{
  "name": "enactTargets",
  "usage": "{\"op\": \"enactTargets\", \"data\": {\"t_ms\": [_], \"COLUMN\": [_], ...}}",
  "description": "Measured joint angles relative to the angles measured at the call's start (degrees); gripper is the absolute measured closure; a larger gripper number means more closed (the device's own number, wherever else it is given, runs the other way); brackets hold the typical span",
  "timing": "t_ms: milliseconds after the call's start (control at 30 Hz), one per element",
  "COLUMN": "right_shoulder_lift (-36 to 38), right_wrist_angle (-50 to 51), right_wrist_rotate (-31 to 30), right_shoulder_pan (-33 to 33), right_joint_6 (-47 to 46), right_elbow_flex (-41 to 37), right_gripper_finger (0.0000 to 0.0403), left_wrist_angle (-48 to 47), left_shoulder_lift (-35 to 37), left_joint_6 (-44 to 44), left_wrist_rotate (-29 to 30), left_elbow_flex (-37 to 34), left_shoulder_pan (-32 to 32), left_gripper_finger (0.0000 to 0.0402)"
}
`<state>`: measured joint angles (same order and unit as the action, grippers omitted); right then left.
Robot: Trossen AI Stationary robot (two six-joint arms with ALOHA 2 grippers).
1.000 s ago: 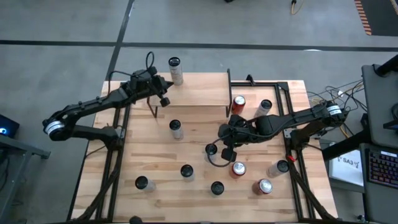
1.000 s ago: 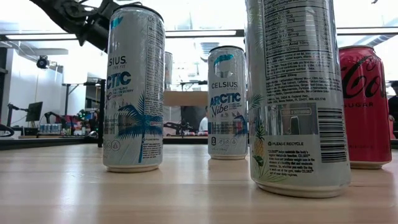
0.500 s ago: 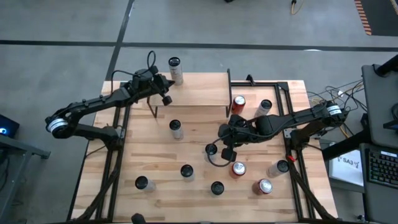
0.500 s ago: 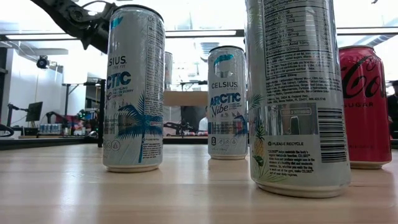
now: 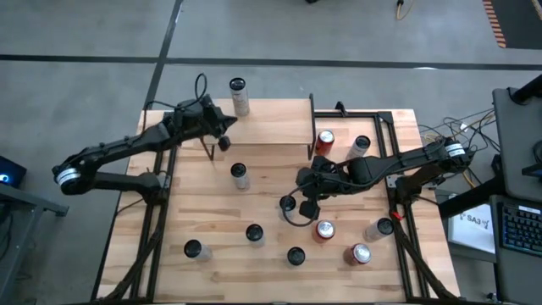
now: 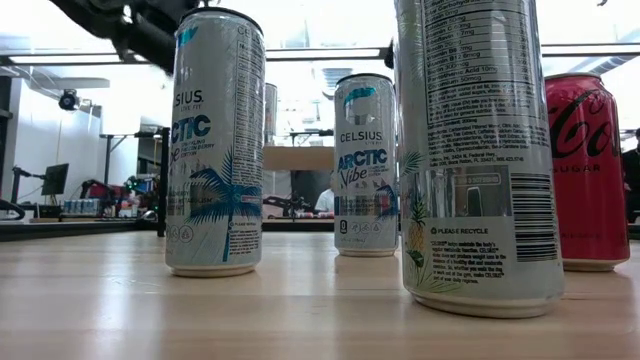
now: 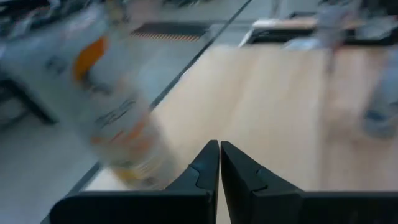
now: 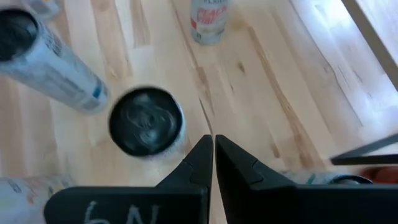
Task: Place canned beverage on shelf
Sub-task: Put the white soda can on the shelf
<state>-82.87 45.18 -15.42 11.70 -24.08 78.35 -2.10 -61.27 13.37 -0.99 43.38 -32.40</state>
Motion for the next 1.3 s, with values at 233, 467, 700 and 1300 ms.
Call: {"op": "enactTargets", "data": {"t_ms": [233, 467, 700, 1300], "right_shoulder_lift": [-0.07, -0.07, -0.07, -0.15], "right_wrist_angle": [-1.07, -1.2, -1.15, 30.21], "right_wrist_rotate": [0.51, 0.92, 0.87, 10.54], "right_shoulder_pan": [0.11, 4.09, 7.23, 7.41], "right_joint_6": [-2.44, -5.88, -10.28, -43.69], "right_elbow_flex": [2.43, 6.42, 8.51, 8.57], "right_gripper_finger": [0.0394, 0.0394, 0.0394, 0.0394], "left_wrist_angle": [-2.42, -6.19, 3.04, 13.17], "left_shoulder_lift": [6.86, 10.51, 13.54, 21.23], "left_joint_6": [-5.03, -7.71, -6.97, -3.07], "left_wrist_rotate": [0.02, 0.05, 0.51, 8.52], "left_elbow_flex": [0.0, -0.02, -5.61, -11.7], "left_shoulder_pan": [10.2, 18.35, 25.82, 27.86], "left_gripper_finger": [0.0402, 0.0402, 0.0402, 0.0402]}}
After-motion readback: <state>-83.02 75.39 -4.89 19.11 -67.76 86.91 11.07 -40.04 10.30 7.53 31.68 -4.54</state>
